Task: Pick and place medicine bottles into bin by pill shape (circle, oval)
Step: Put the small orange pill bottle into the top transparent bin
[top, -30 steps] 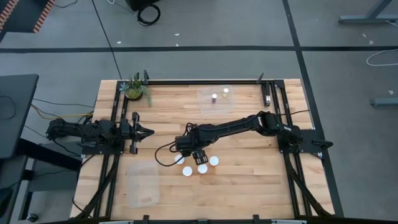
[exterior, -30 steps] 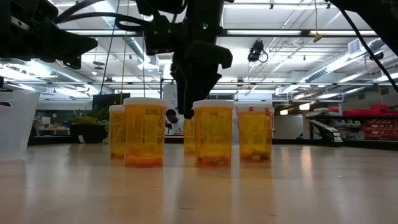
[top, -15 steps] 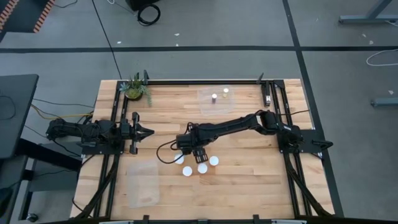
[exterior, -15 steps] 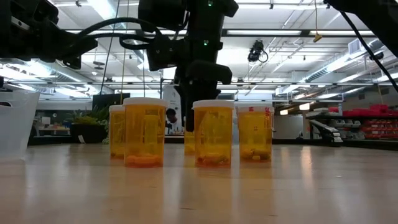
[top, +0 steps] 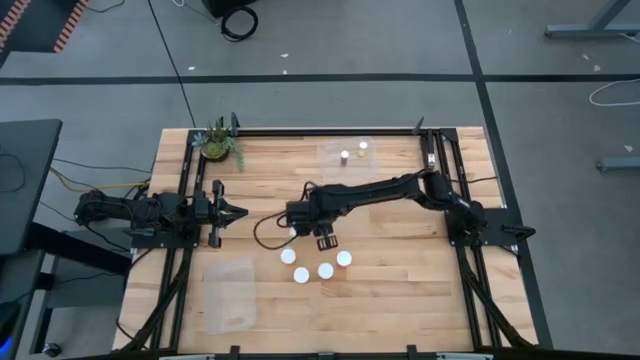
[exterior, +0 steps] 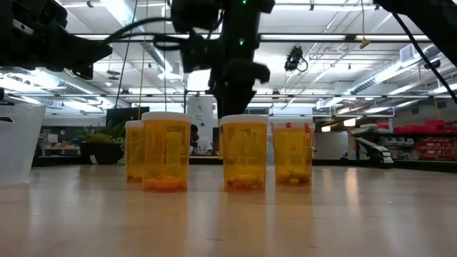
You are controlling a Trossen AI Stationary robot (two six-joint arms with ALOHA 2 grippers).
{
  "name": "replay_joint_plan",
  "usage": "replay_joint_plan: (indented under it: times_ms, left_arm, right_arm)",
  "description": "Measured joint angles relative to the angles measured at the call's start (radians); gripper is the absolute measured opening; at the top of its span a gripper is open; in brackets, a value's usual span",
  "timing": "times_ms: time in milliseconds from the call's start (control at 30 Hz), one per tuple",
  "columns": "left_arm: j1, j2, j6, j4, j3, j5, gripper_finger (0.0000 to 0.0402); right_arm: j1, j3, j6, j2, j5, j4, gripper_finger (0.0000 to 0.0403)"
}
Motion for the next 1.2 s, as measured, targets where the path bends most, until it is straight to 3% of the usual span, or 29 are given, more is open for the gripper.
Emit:
replay_joint_plan:
  times_ms: [467, 900, 1200]
  left_arm:
    - [0.000, 0.000, 0.000, 0.000, 0.000, 0.000, 0.0030]
    - [0.000, 0.000, 0.000, 0.000, 0.000, 0.000, 0.0026]
    - [0.000, 0.000, 0.000, 0.000, 0.000, 0.000, 0.0036]
  right_arm:
    - [-0.207, 0.002, 0.021, -0.234, 0.005, -0.038, 0.0140]
    - [-0.434, -0.030, 0.020, -0.229, -0.033, -0.071, 0.0140]
    - [-0.511, -0.219, 0.051, -0.229, -0.060, -0.077, 0.0141]
